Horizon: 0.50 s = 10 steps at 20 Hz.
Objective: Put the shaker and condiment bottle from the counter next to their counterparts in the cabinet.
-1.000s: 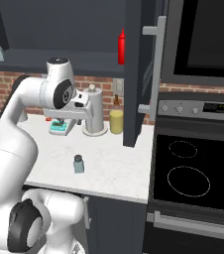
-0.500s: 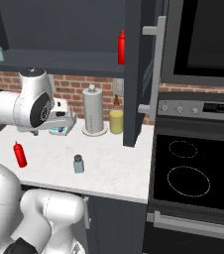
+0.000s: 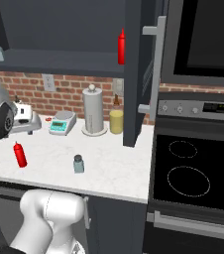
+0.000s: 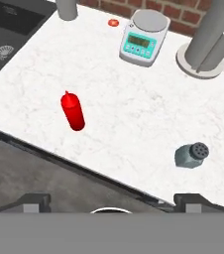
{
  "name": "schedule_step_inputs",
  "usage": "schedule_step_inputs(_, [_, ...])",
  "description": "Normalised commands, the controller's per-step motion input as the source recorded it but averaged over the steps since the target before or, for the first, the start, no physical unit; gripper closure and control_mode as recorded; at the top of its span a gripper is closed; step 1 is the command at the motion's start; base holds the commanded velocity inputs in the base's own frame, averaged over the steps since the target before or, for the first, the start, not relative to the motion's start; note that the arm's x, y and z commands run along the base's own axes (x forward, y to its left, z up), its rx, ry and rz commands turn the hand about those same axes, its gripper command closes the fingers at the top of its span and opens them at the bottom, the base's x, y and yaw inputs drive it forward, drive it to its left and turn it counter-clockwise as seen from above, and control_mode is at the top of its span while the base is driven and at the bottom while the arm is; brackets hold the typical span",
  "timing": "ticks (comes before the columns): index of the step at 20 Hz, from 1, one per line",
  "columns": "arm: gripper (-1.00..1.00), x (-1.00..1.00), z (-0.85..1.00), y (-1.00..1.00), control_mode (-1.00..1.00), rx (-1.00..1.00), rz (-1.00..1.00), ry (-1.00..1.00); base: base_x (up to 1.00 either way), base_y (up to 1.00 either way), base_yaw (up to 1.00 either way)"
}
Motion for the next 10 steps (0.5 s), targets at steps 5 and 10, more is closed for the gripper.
schedule_step_inputs(5, [-1.00,0.00,-0.07,1.00,-1.00,0.00,-0.41,0.00,0.00,0.00,0.00])
schedule_step_inputs(10, [-1.00,0.00,-0.27,0.85,-1.00,0.00,-0.40,-0.01,0.00,0.00,0.00])
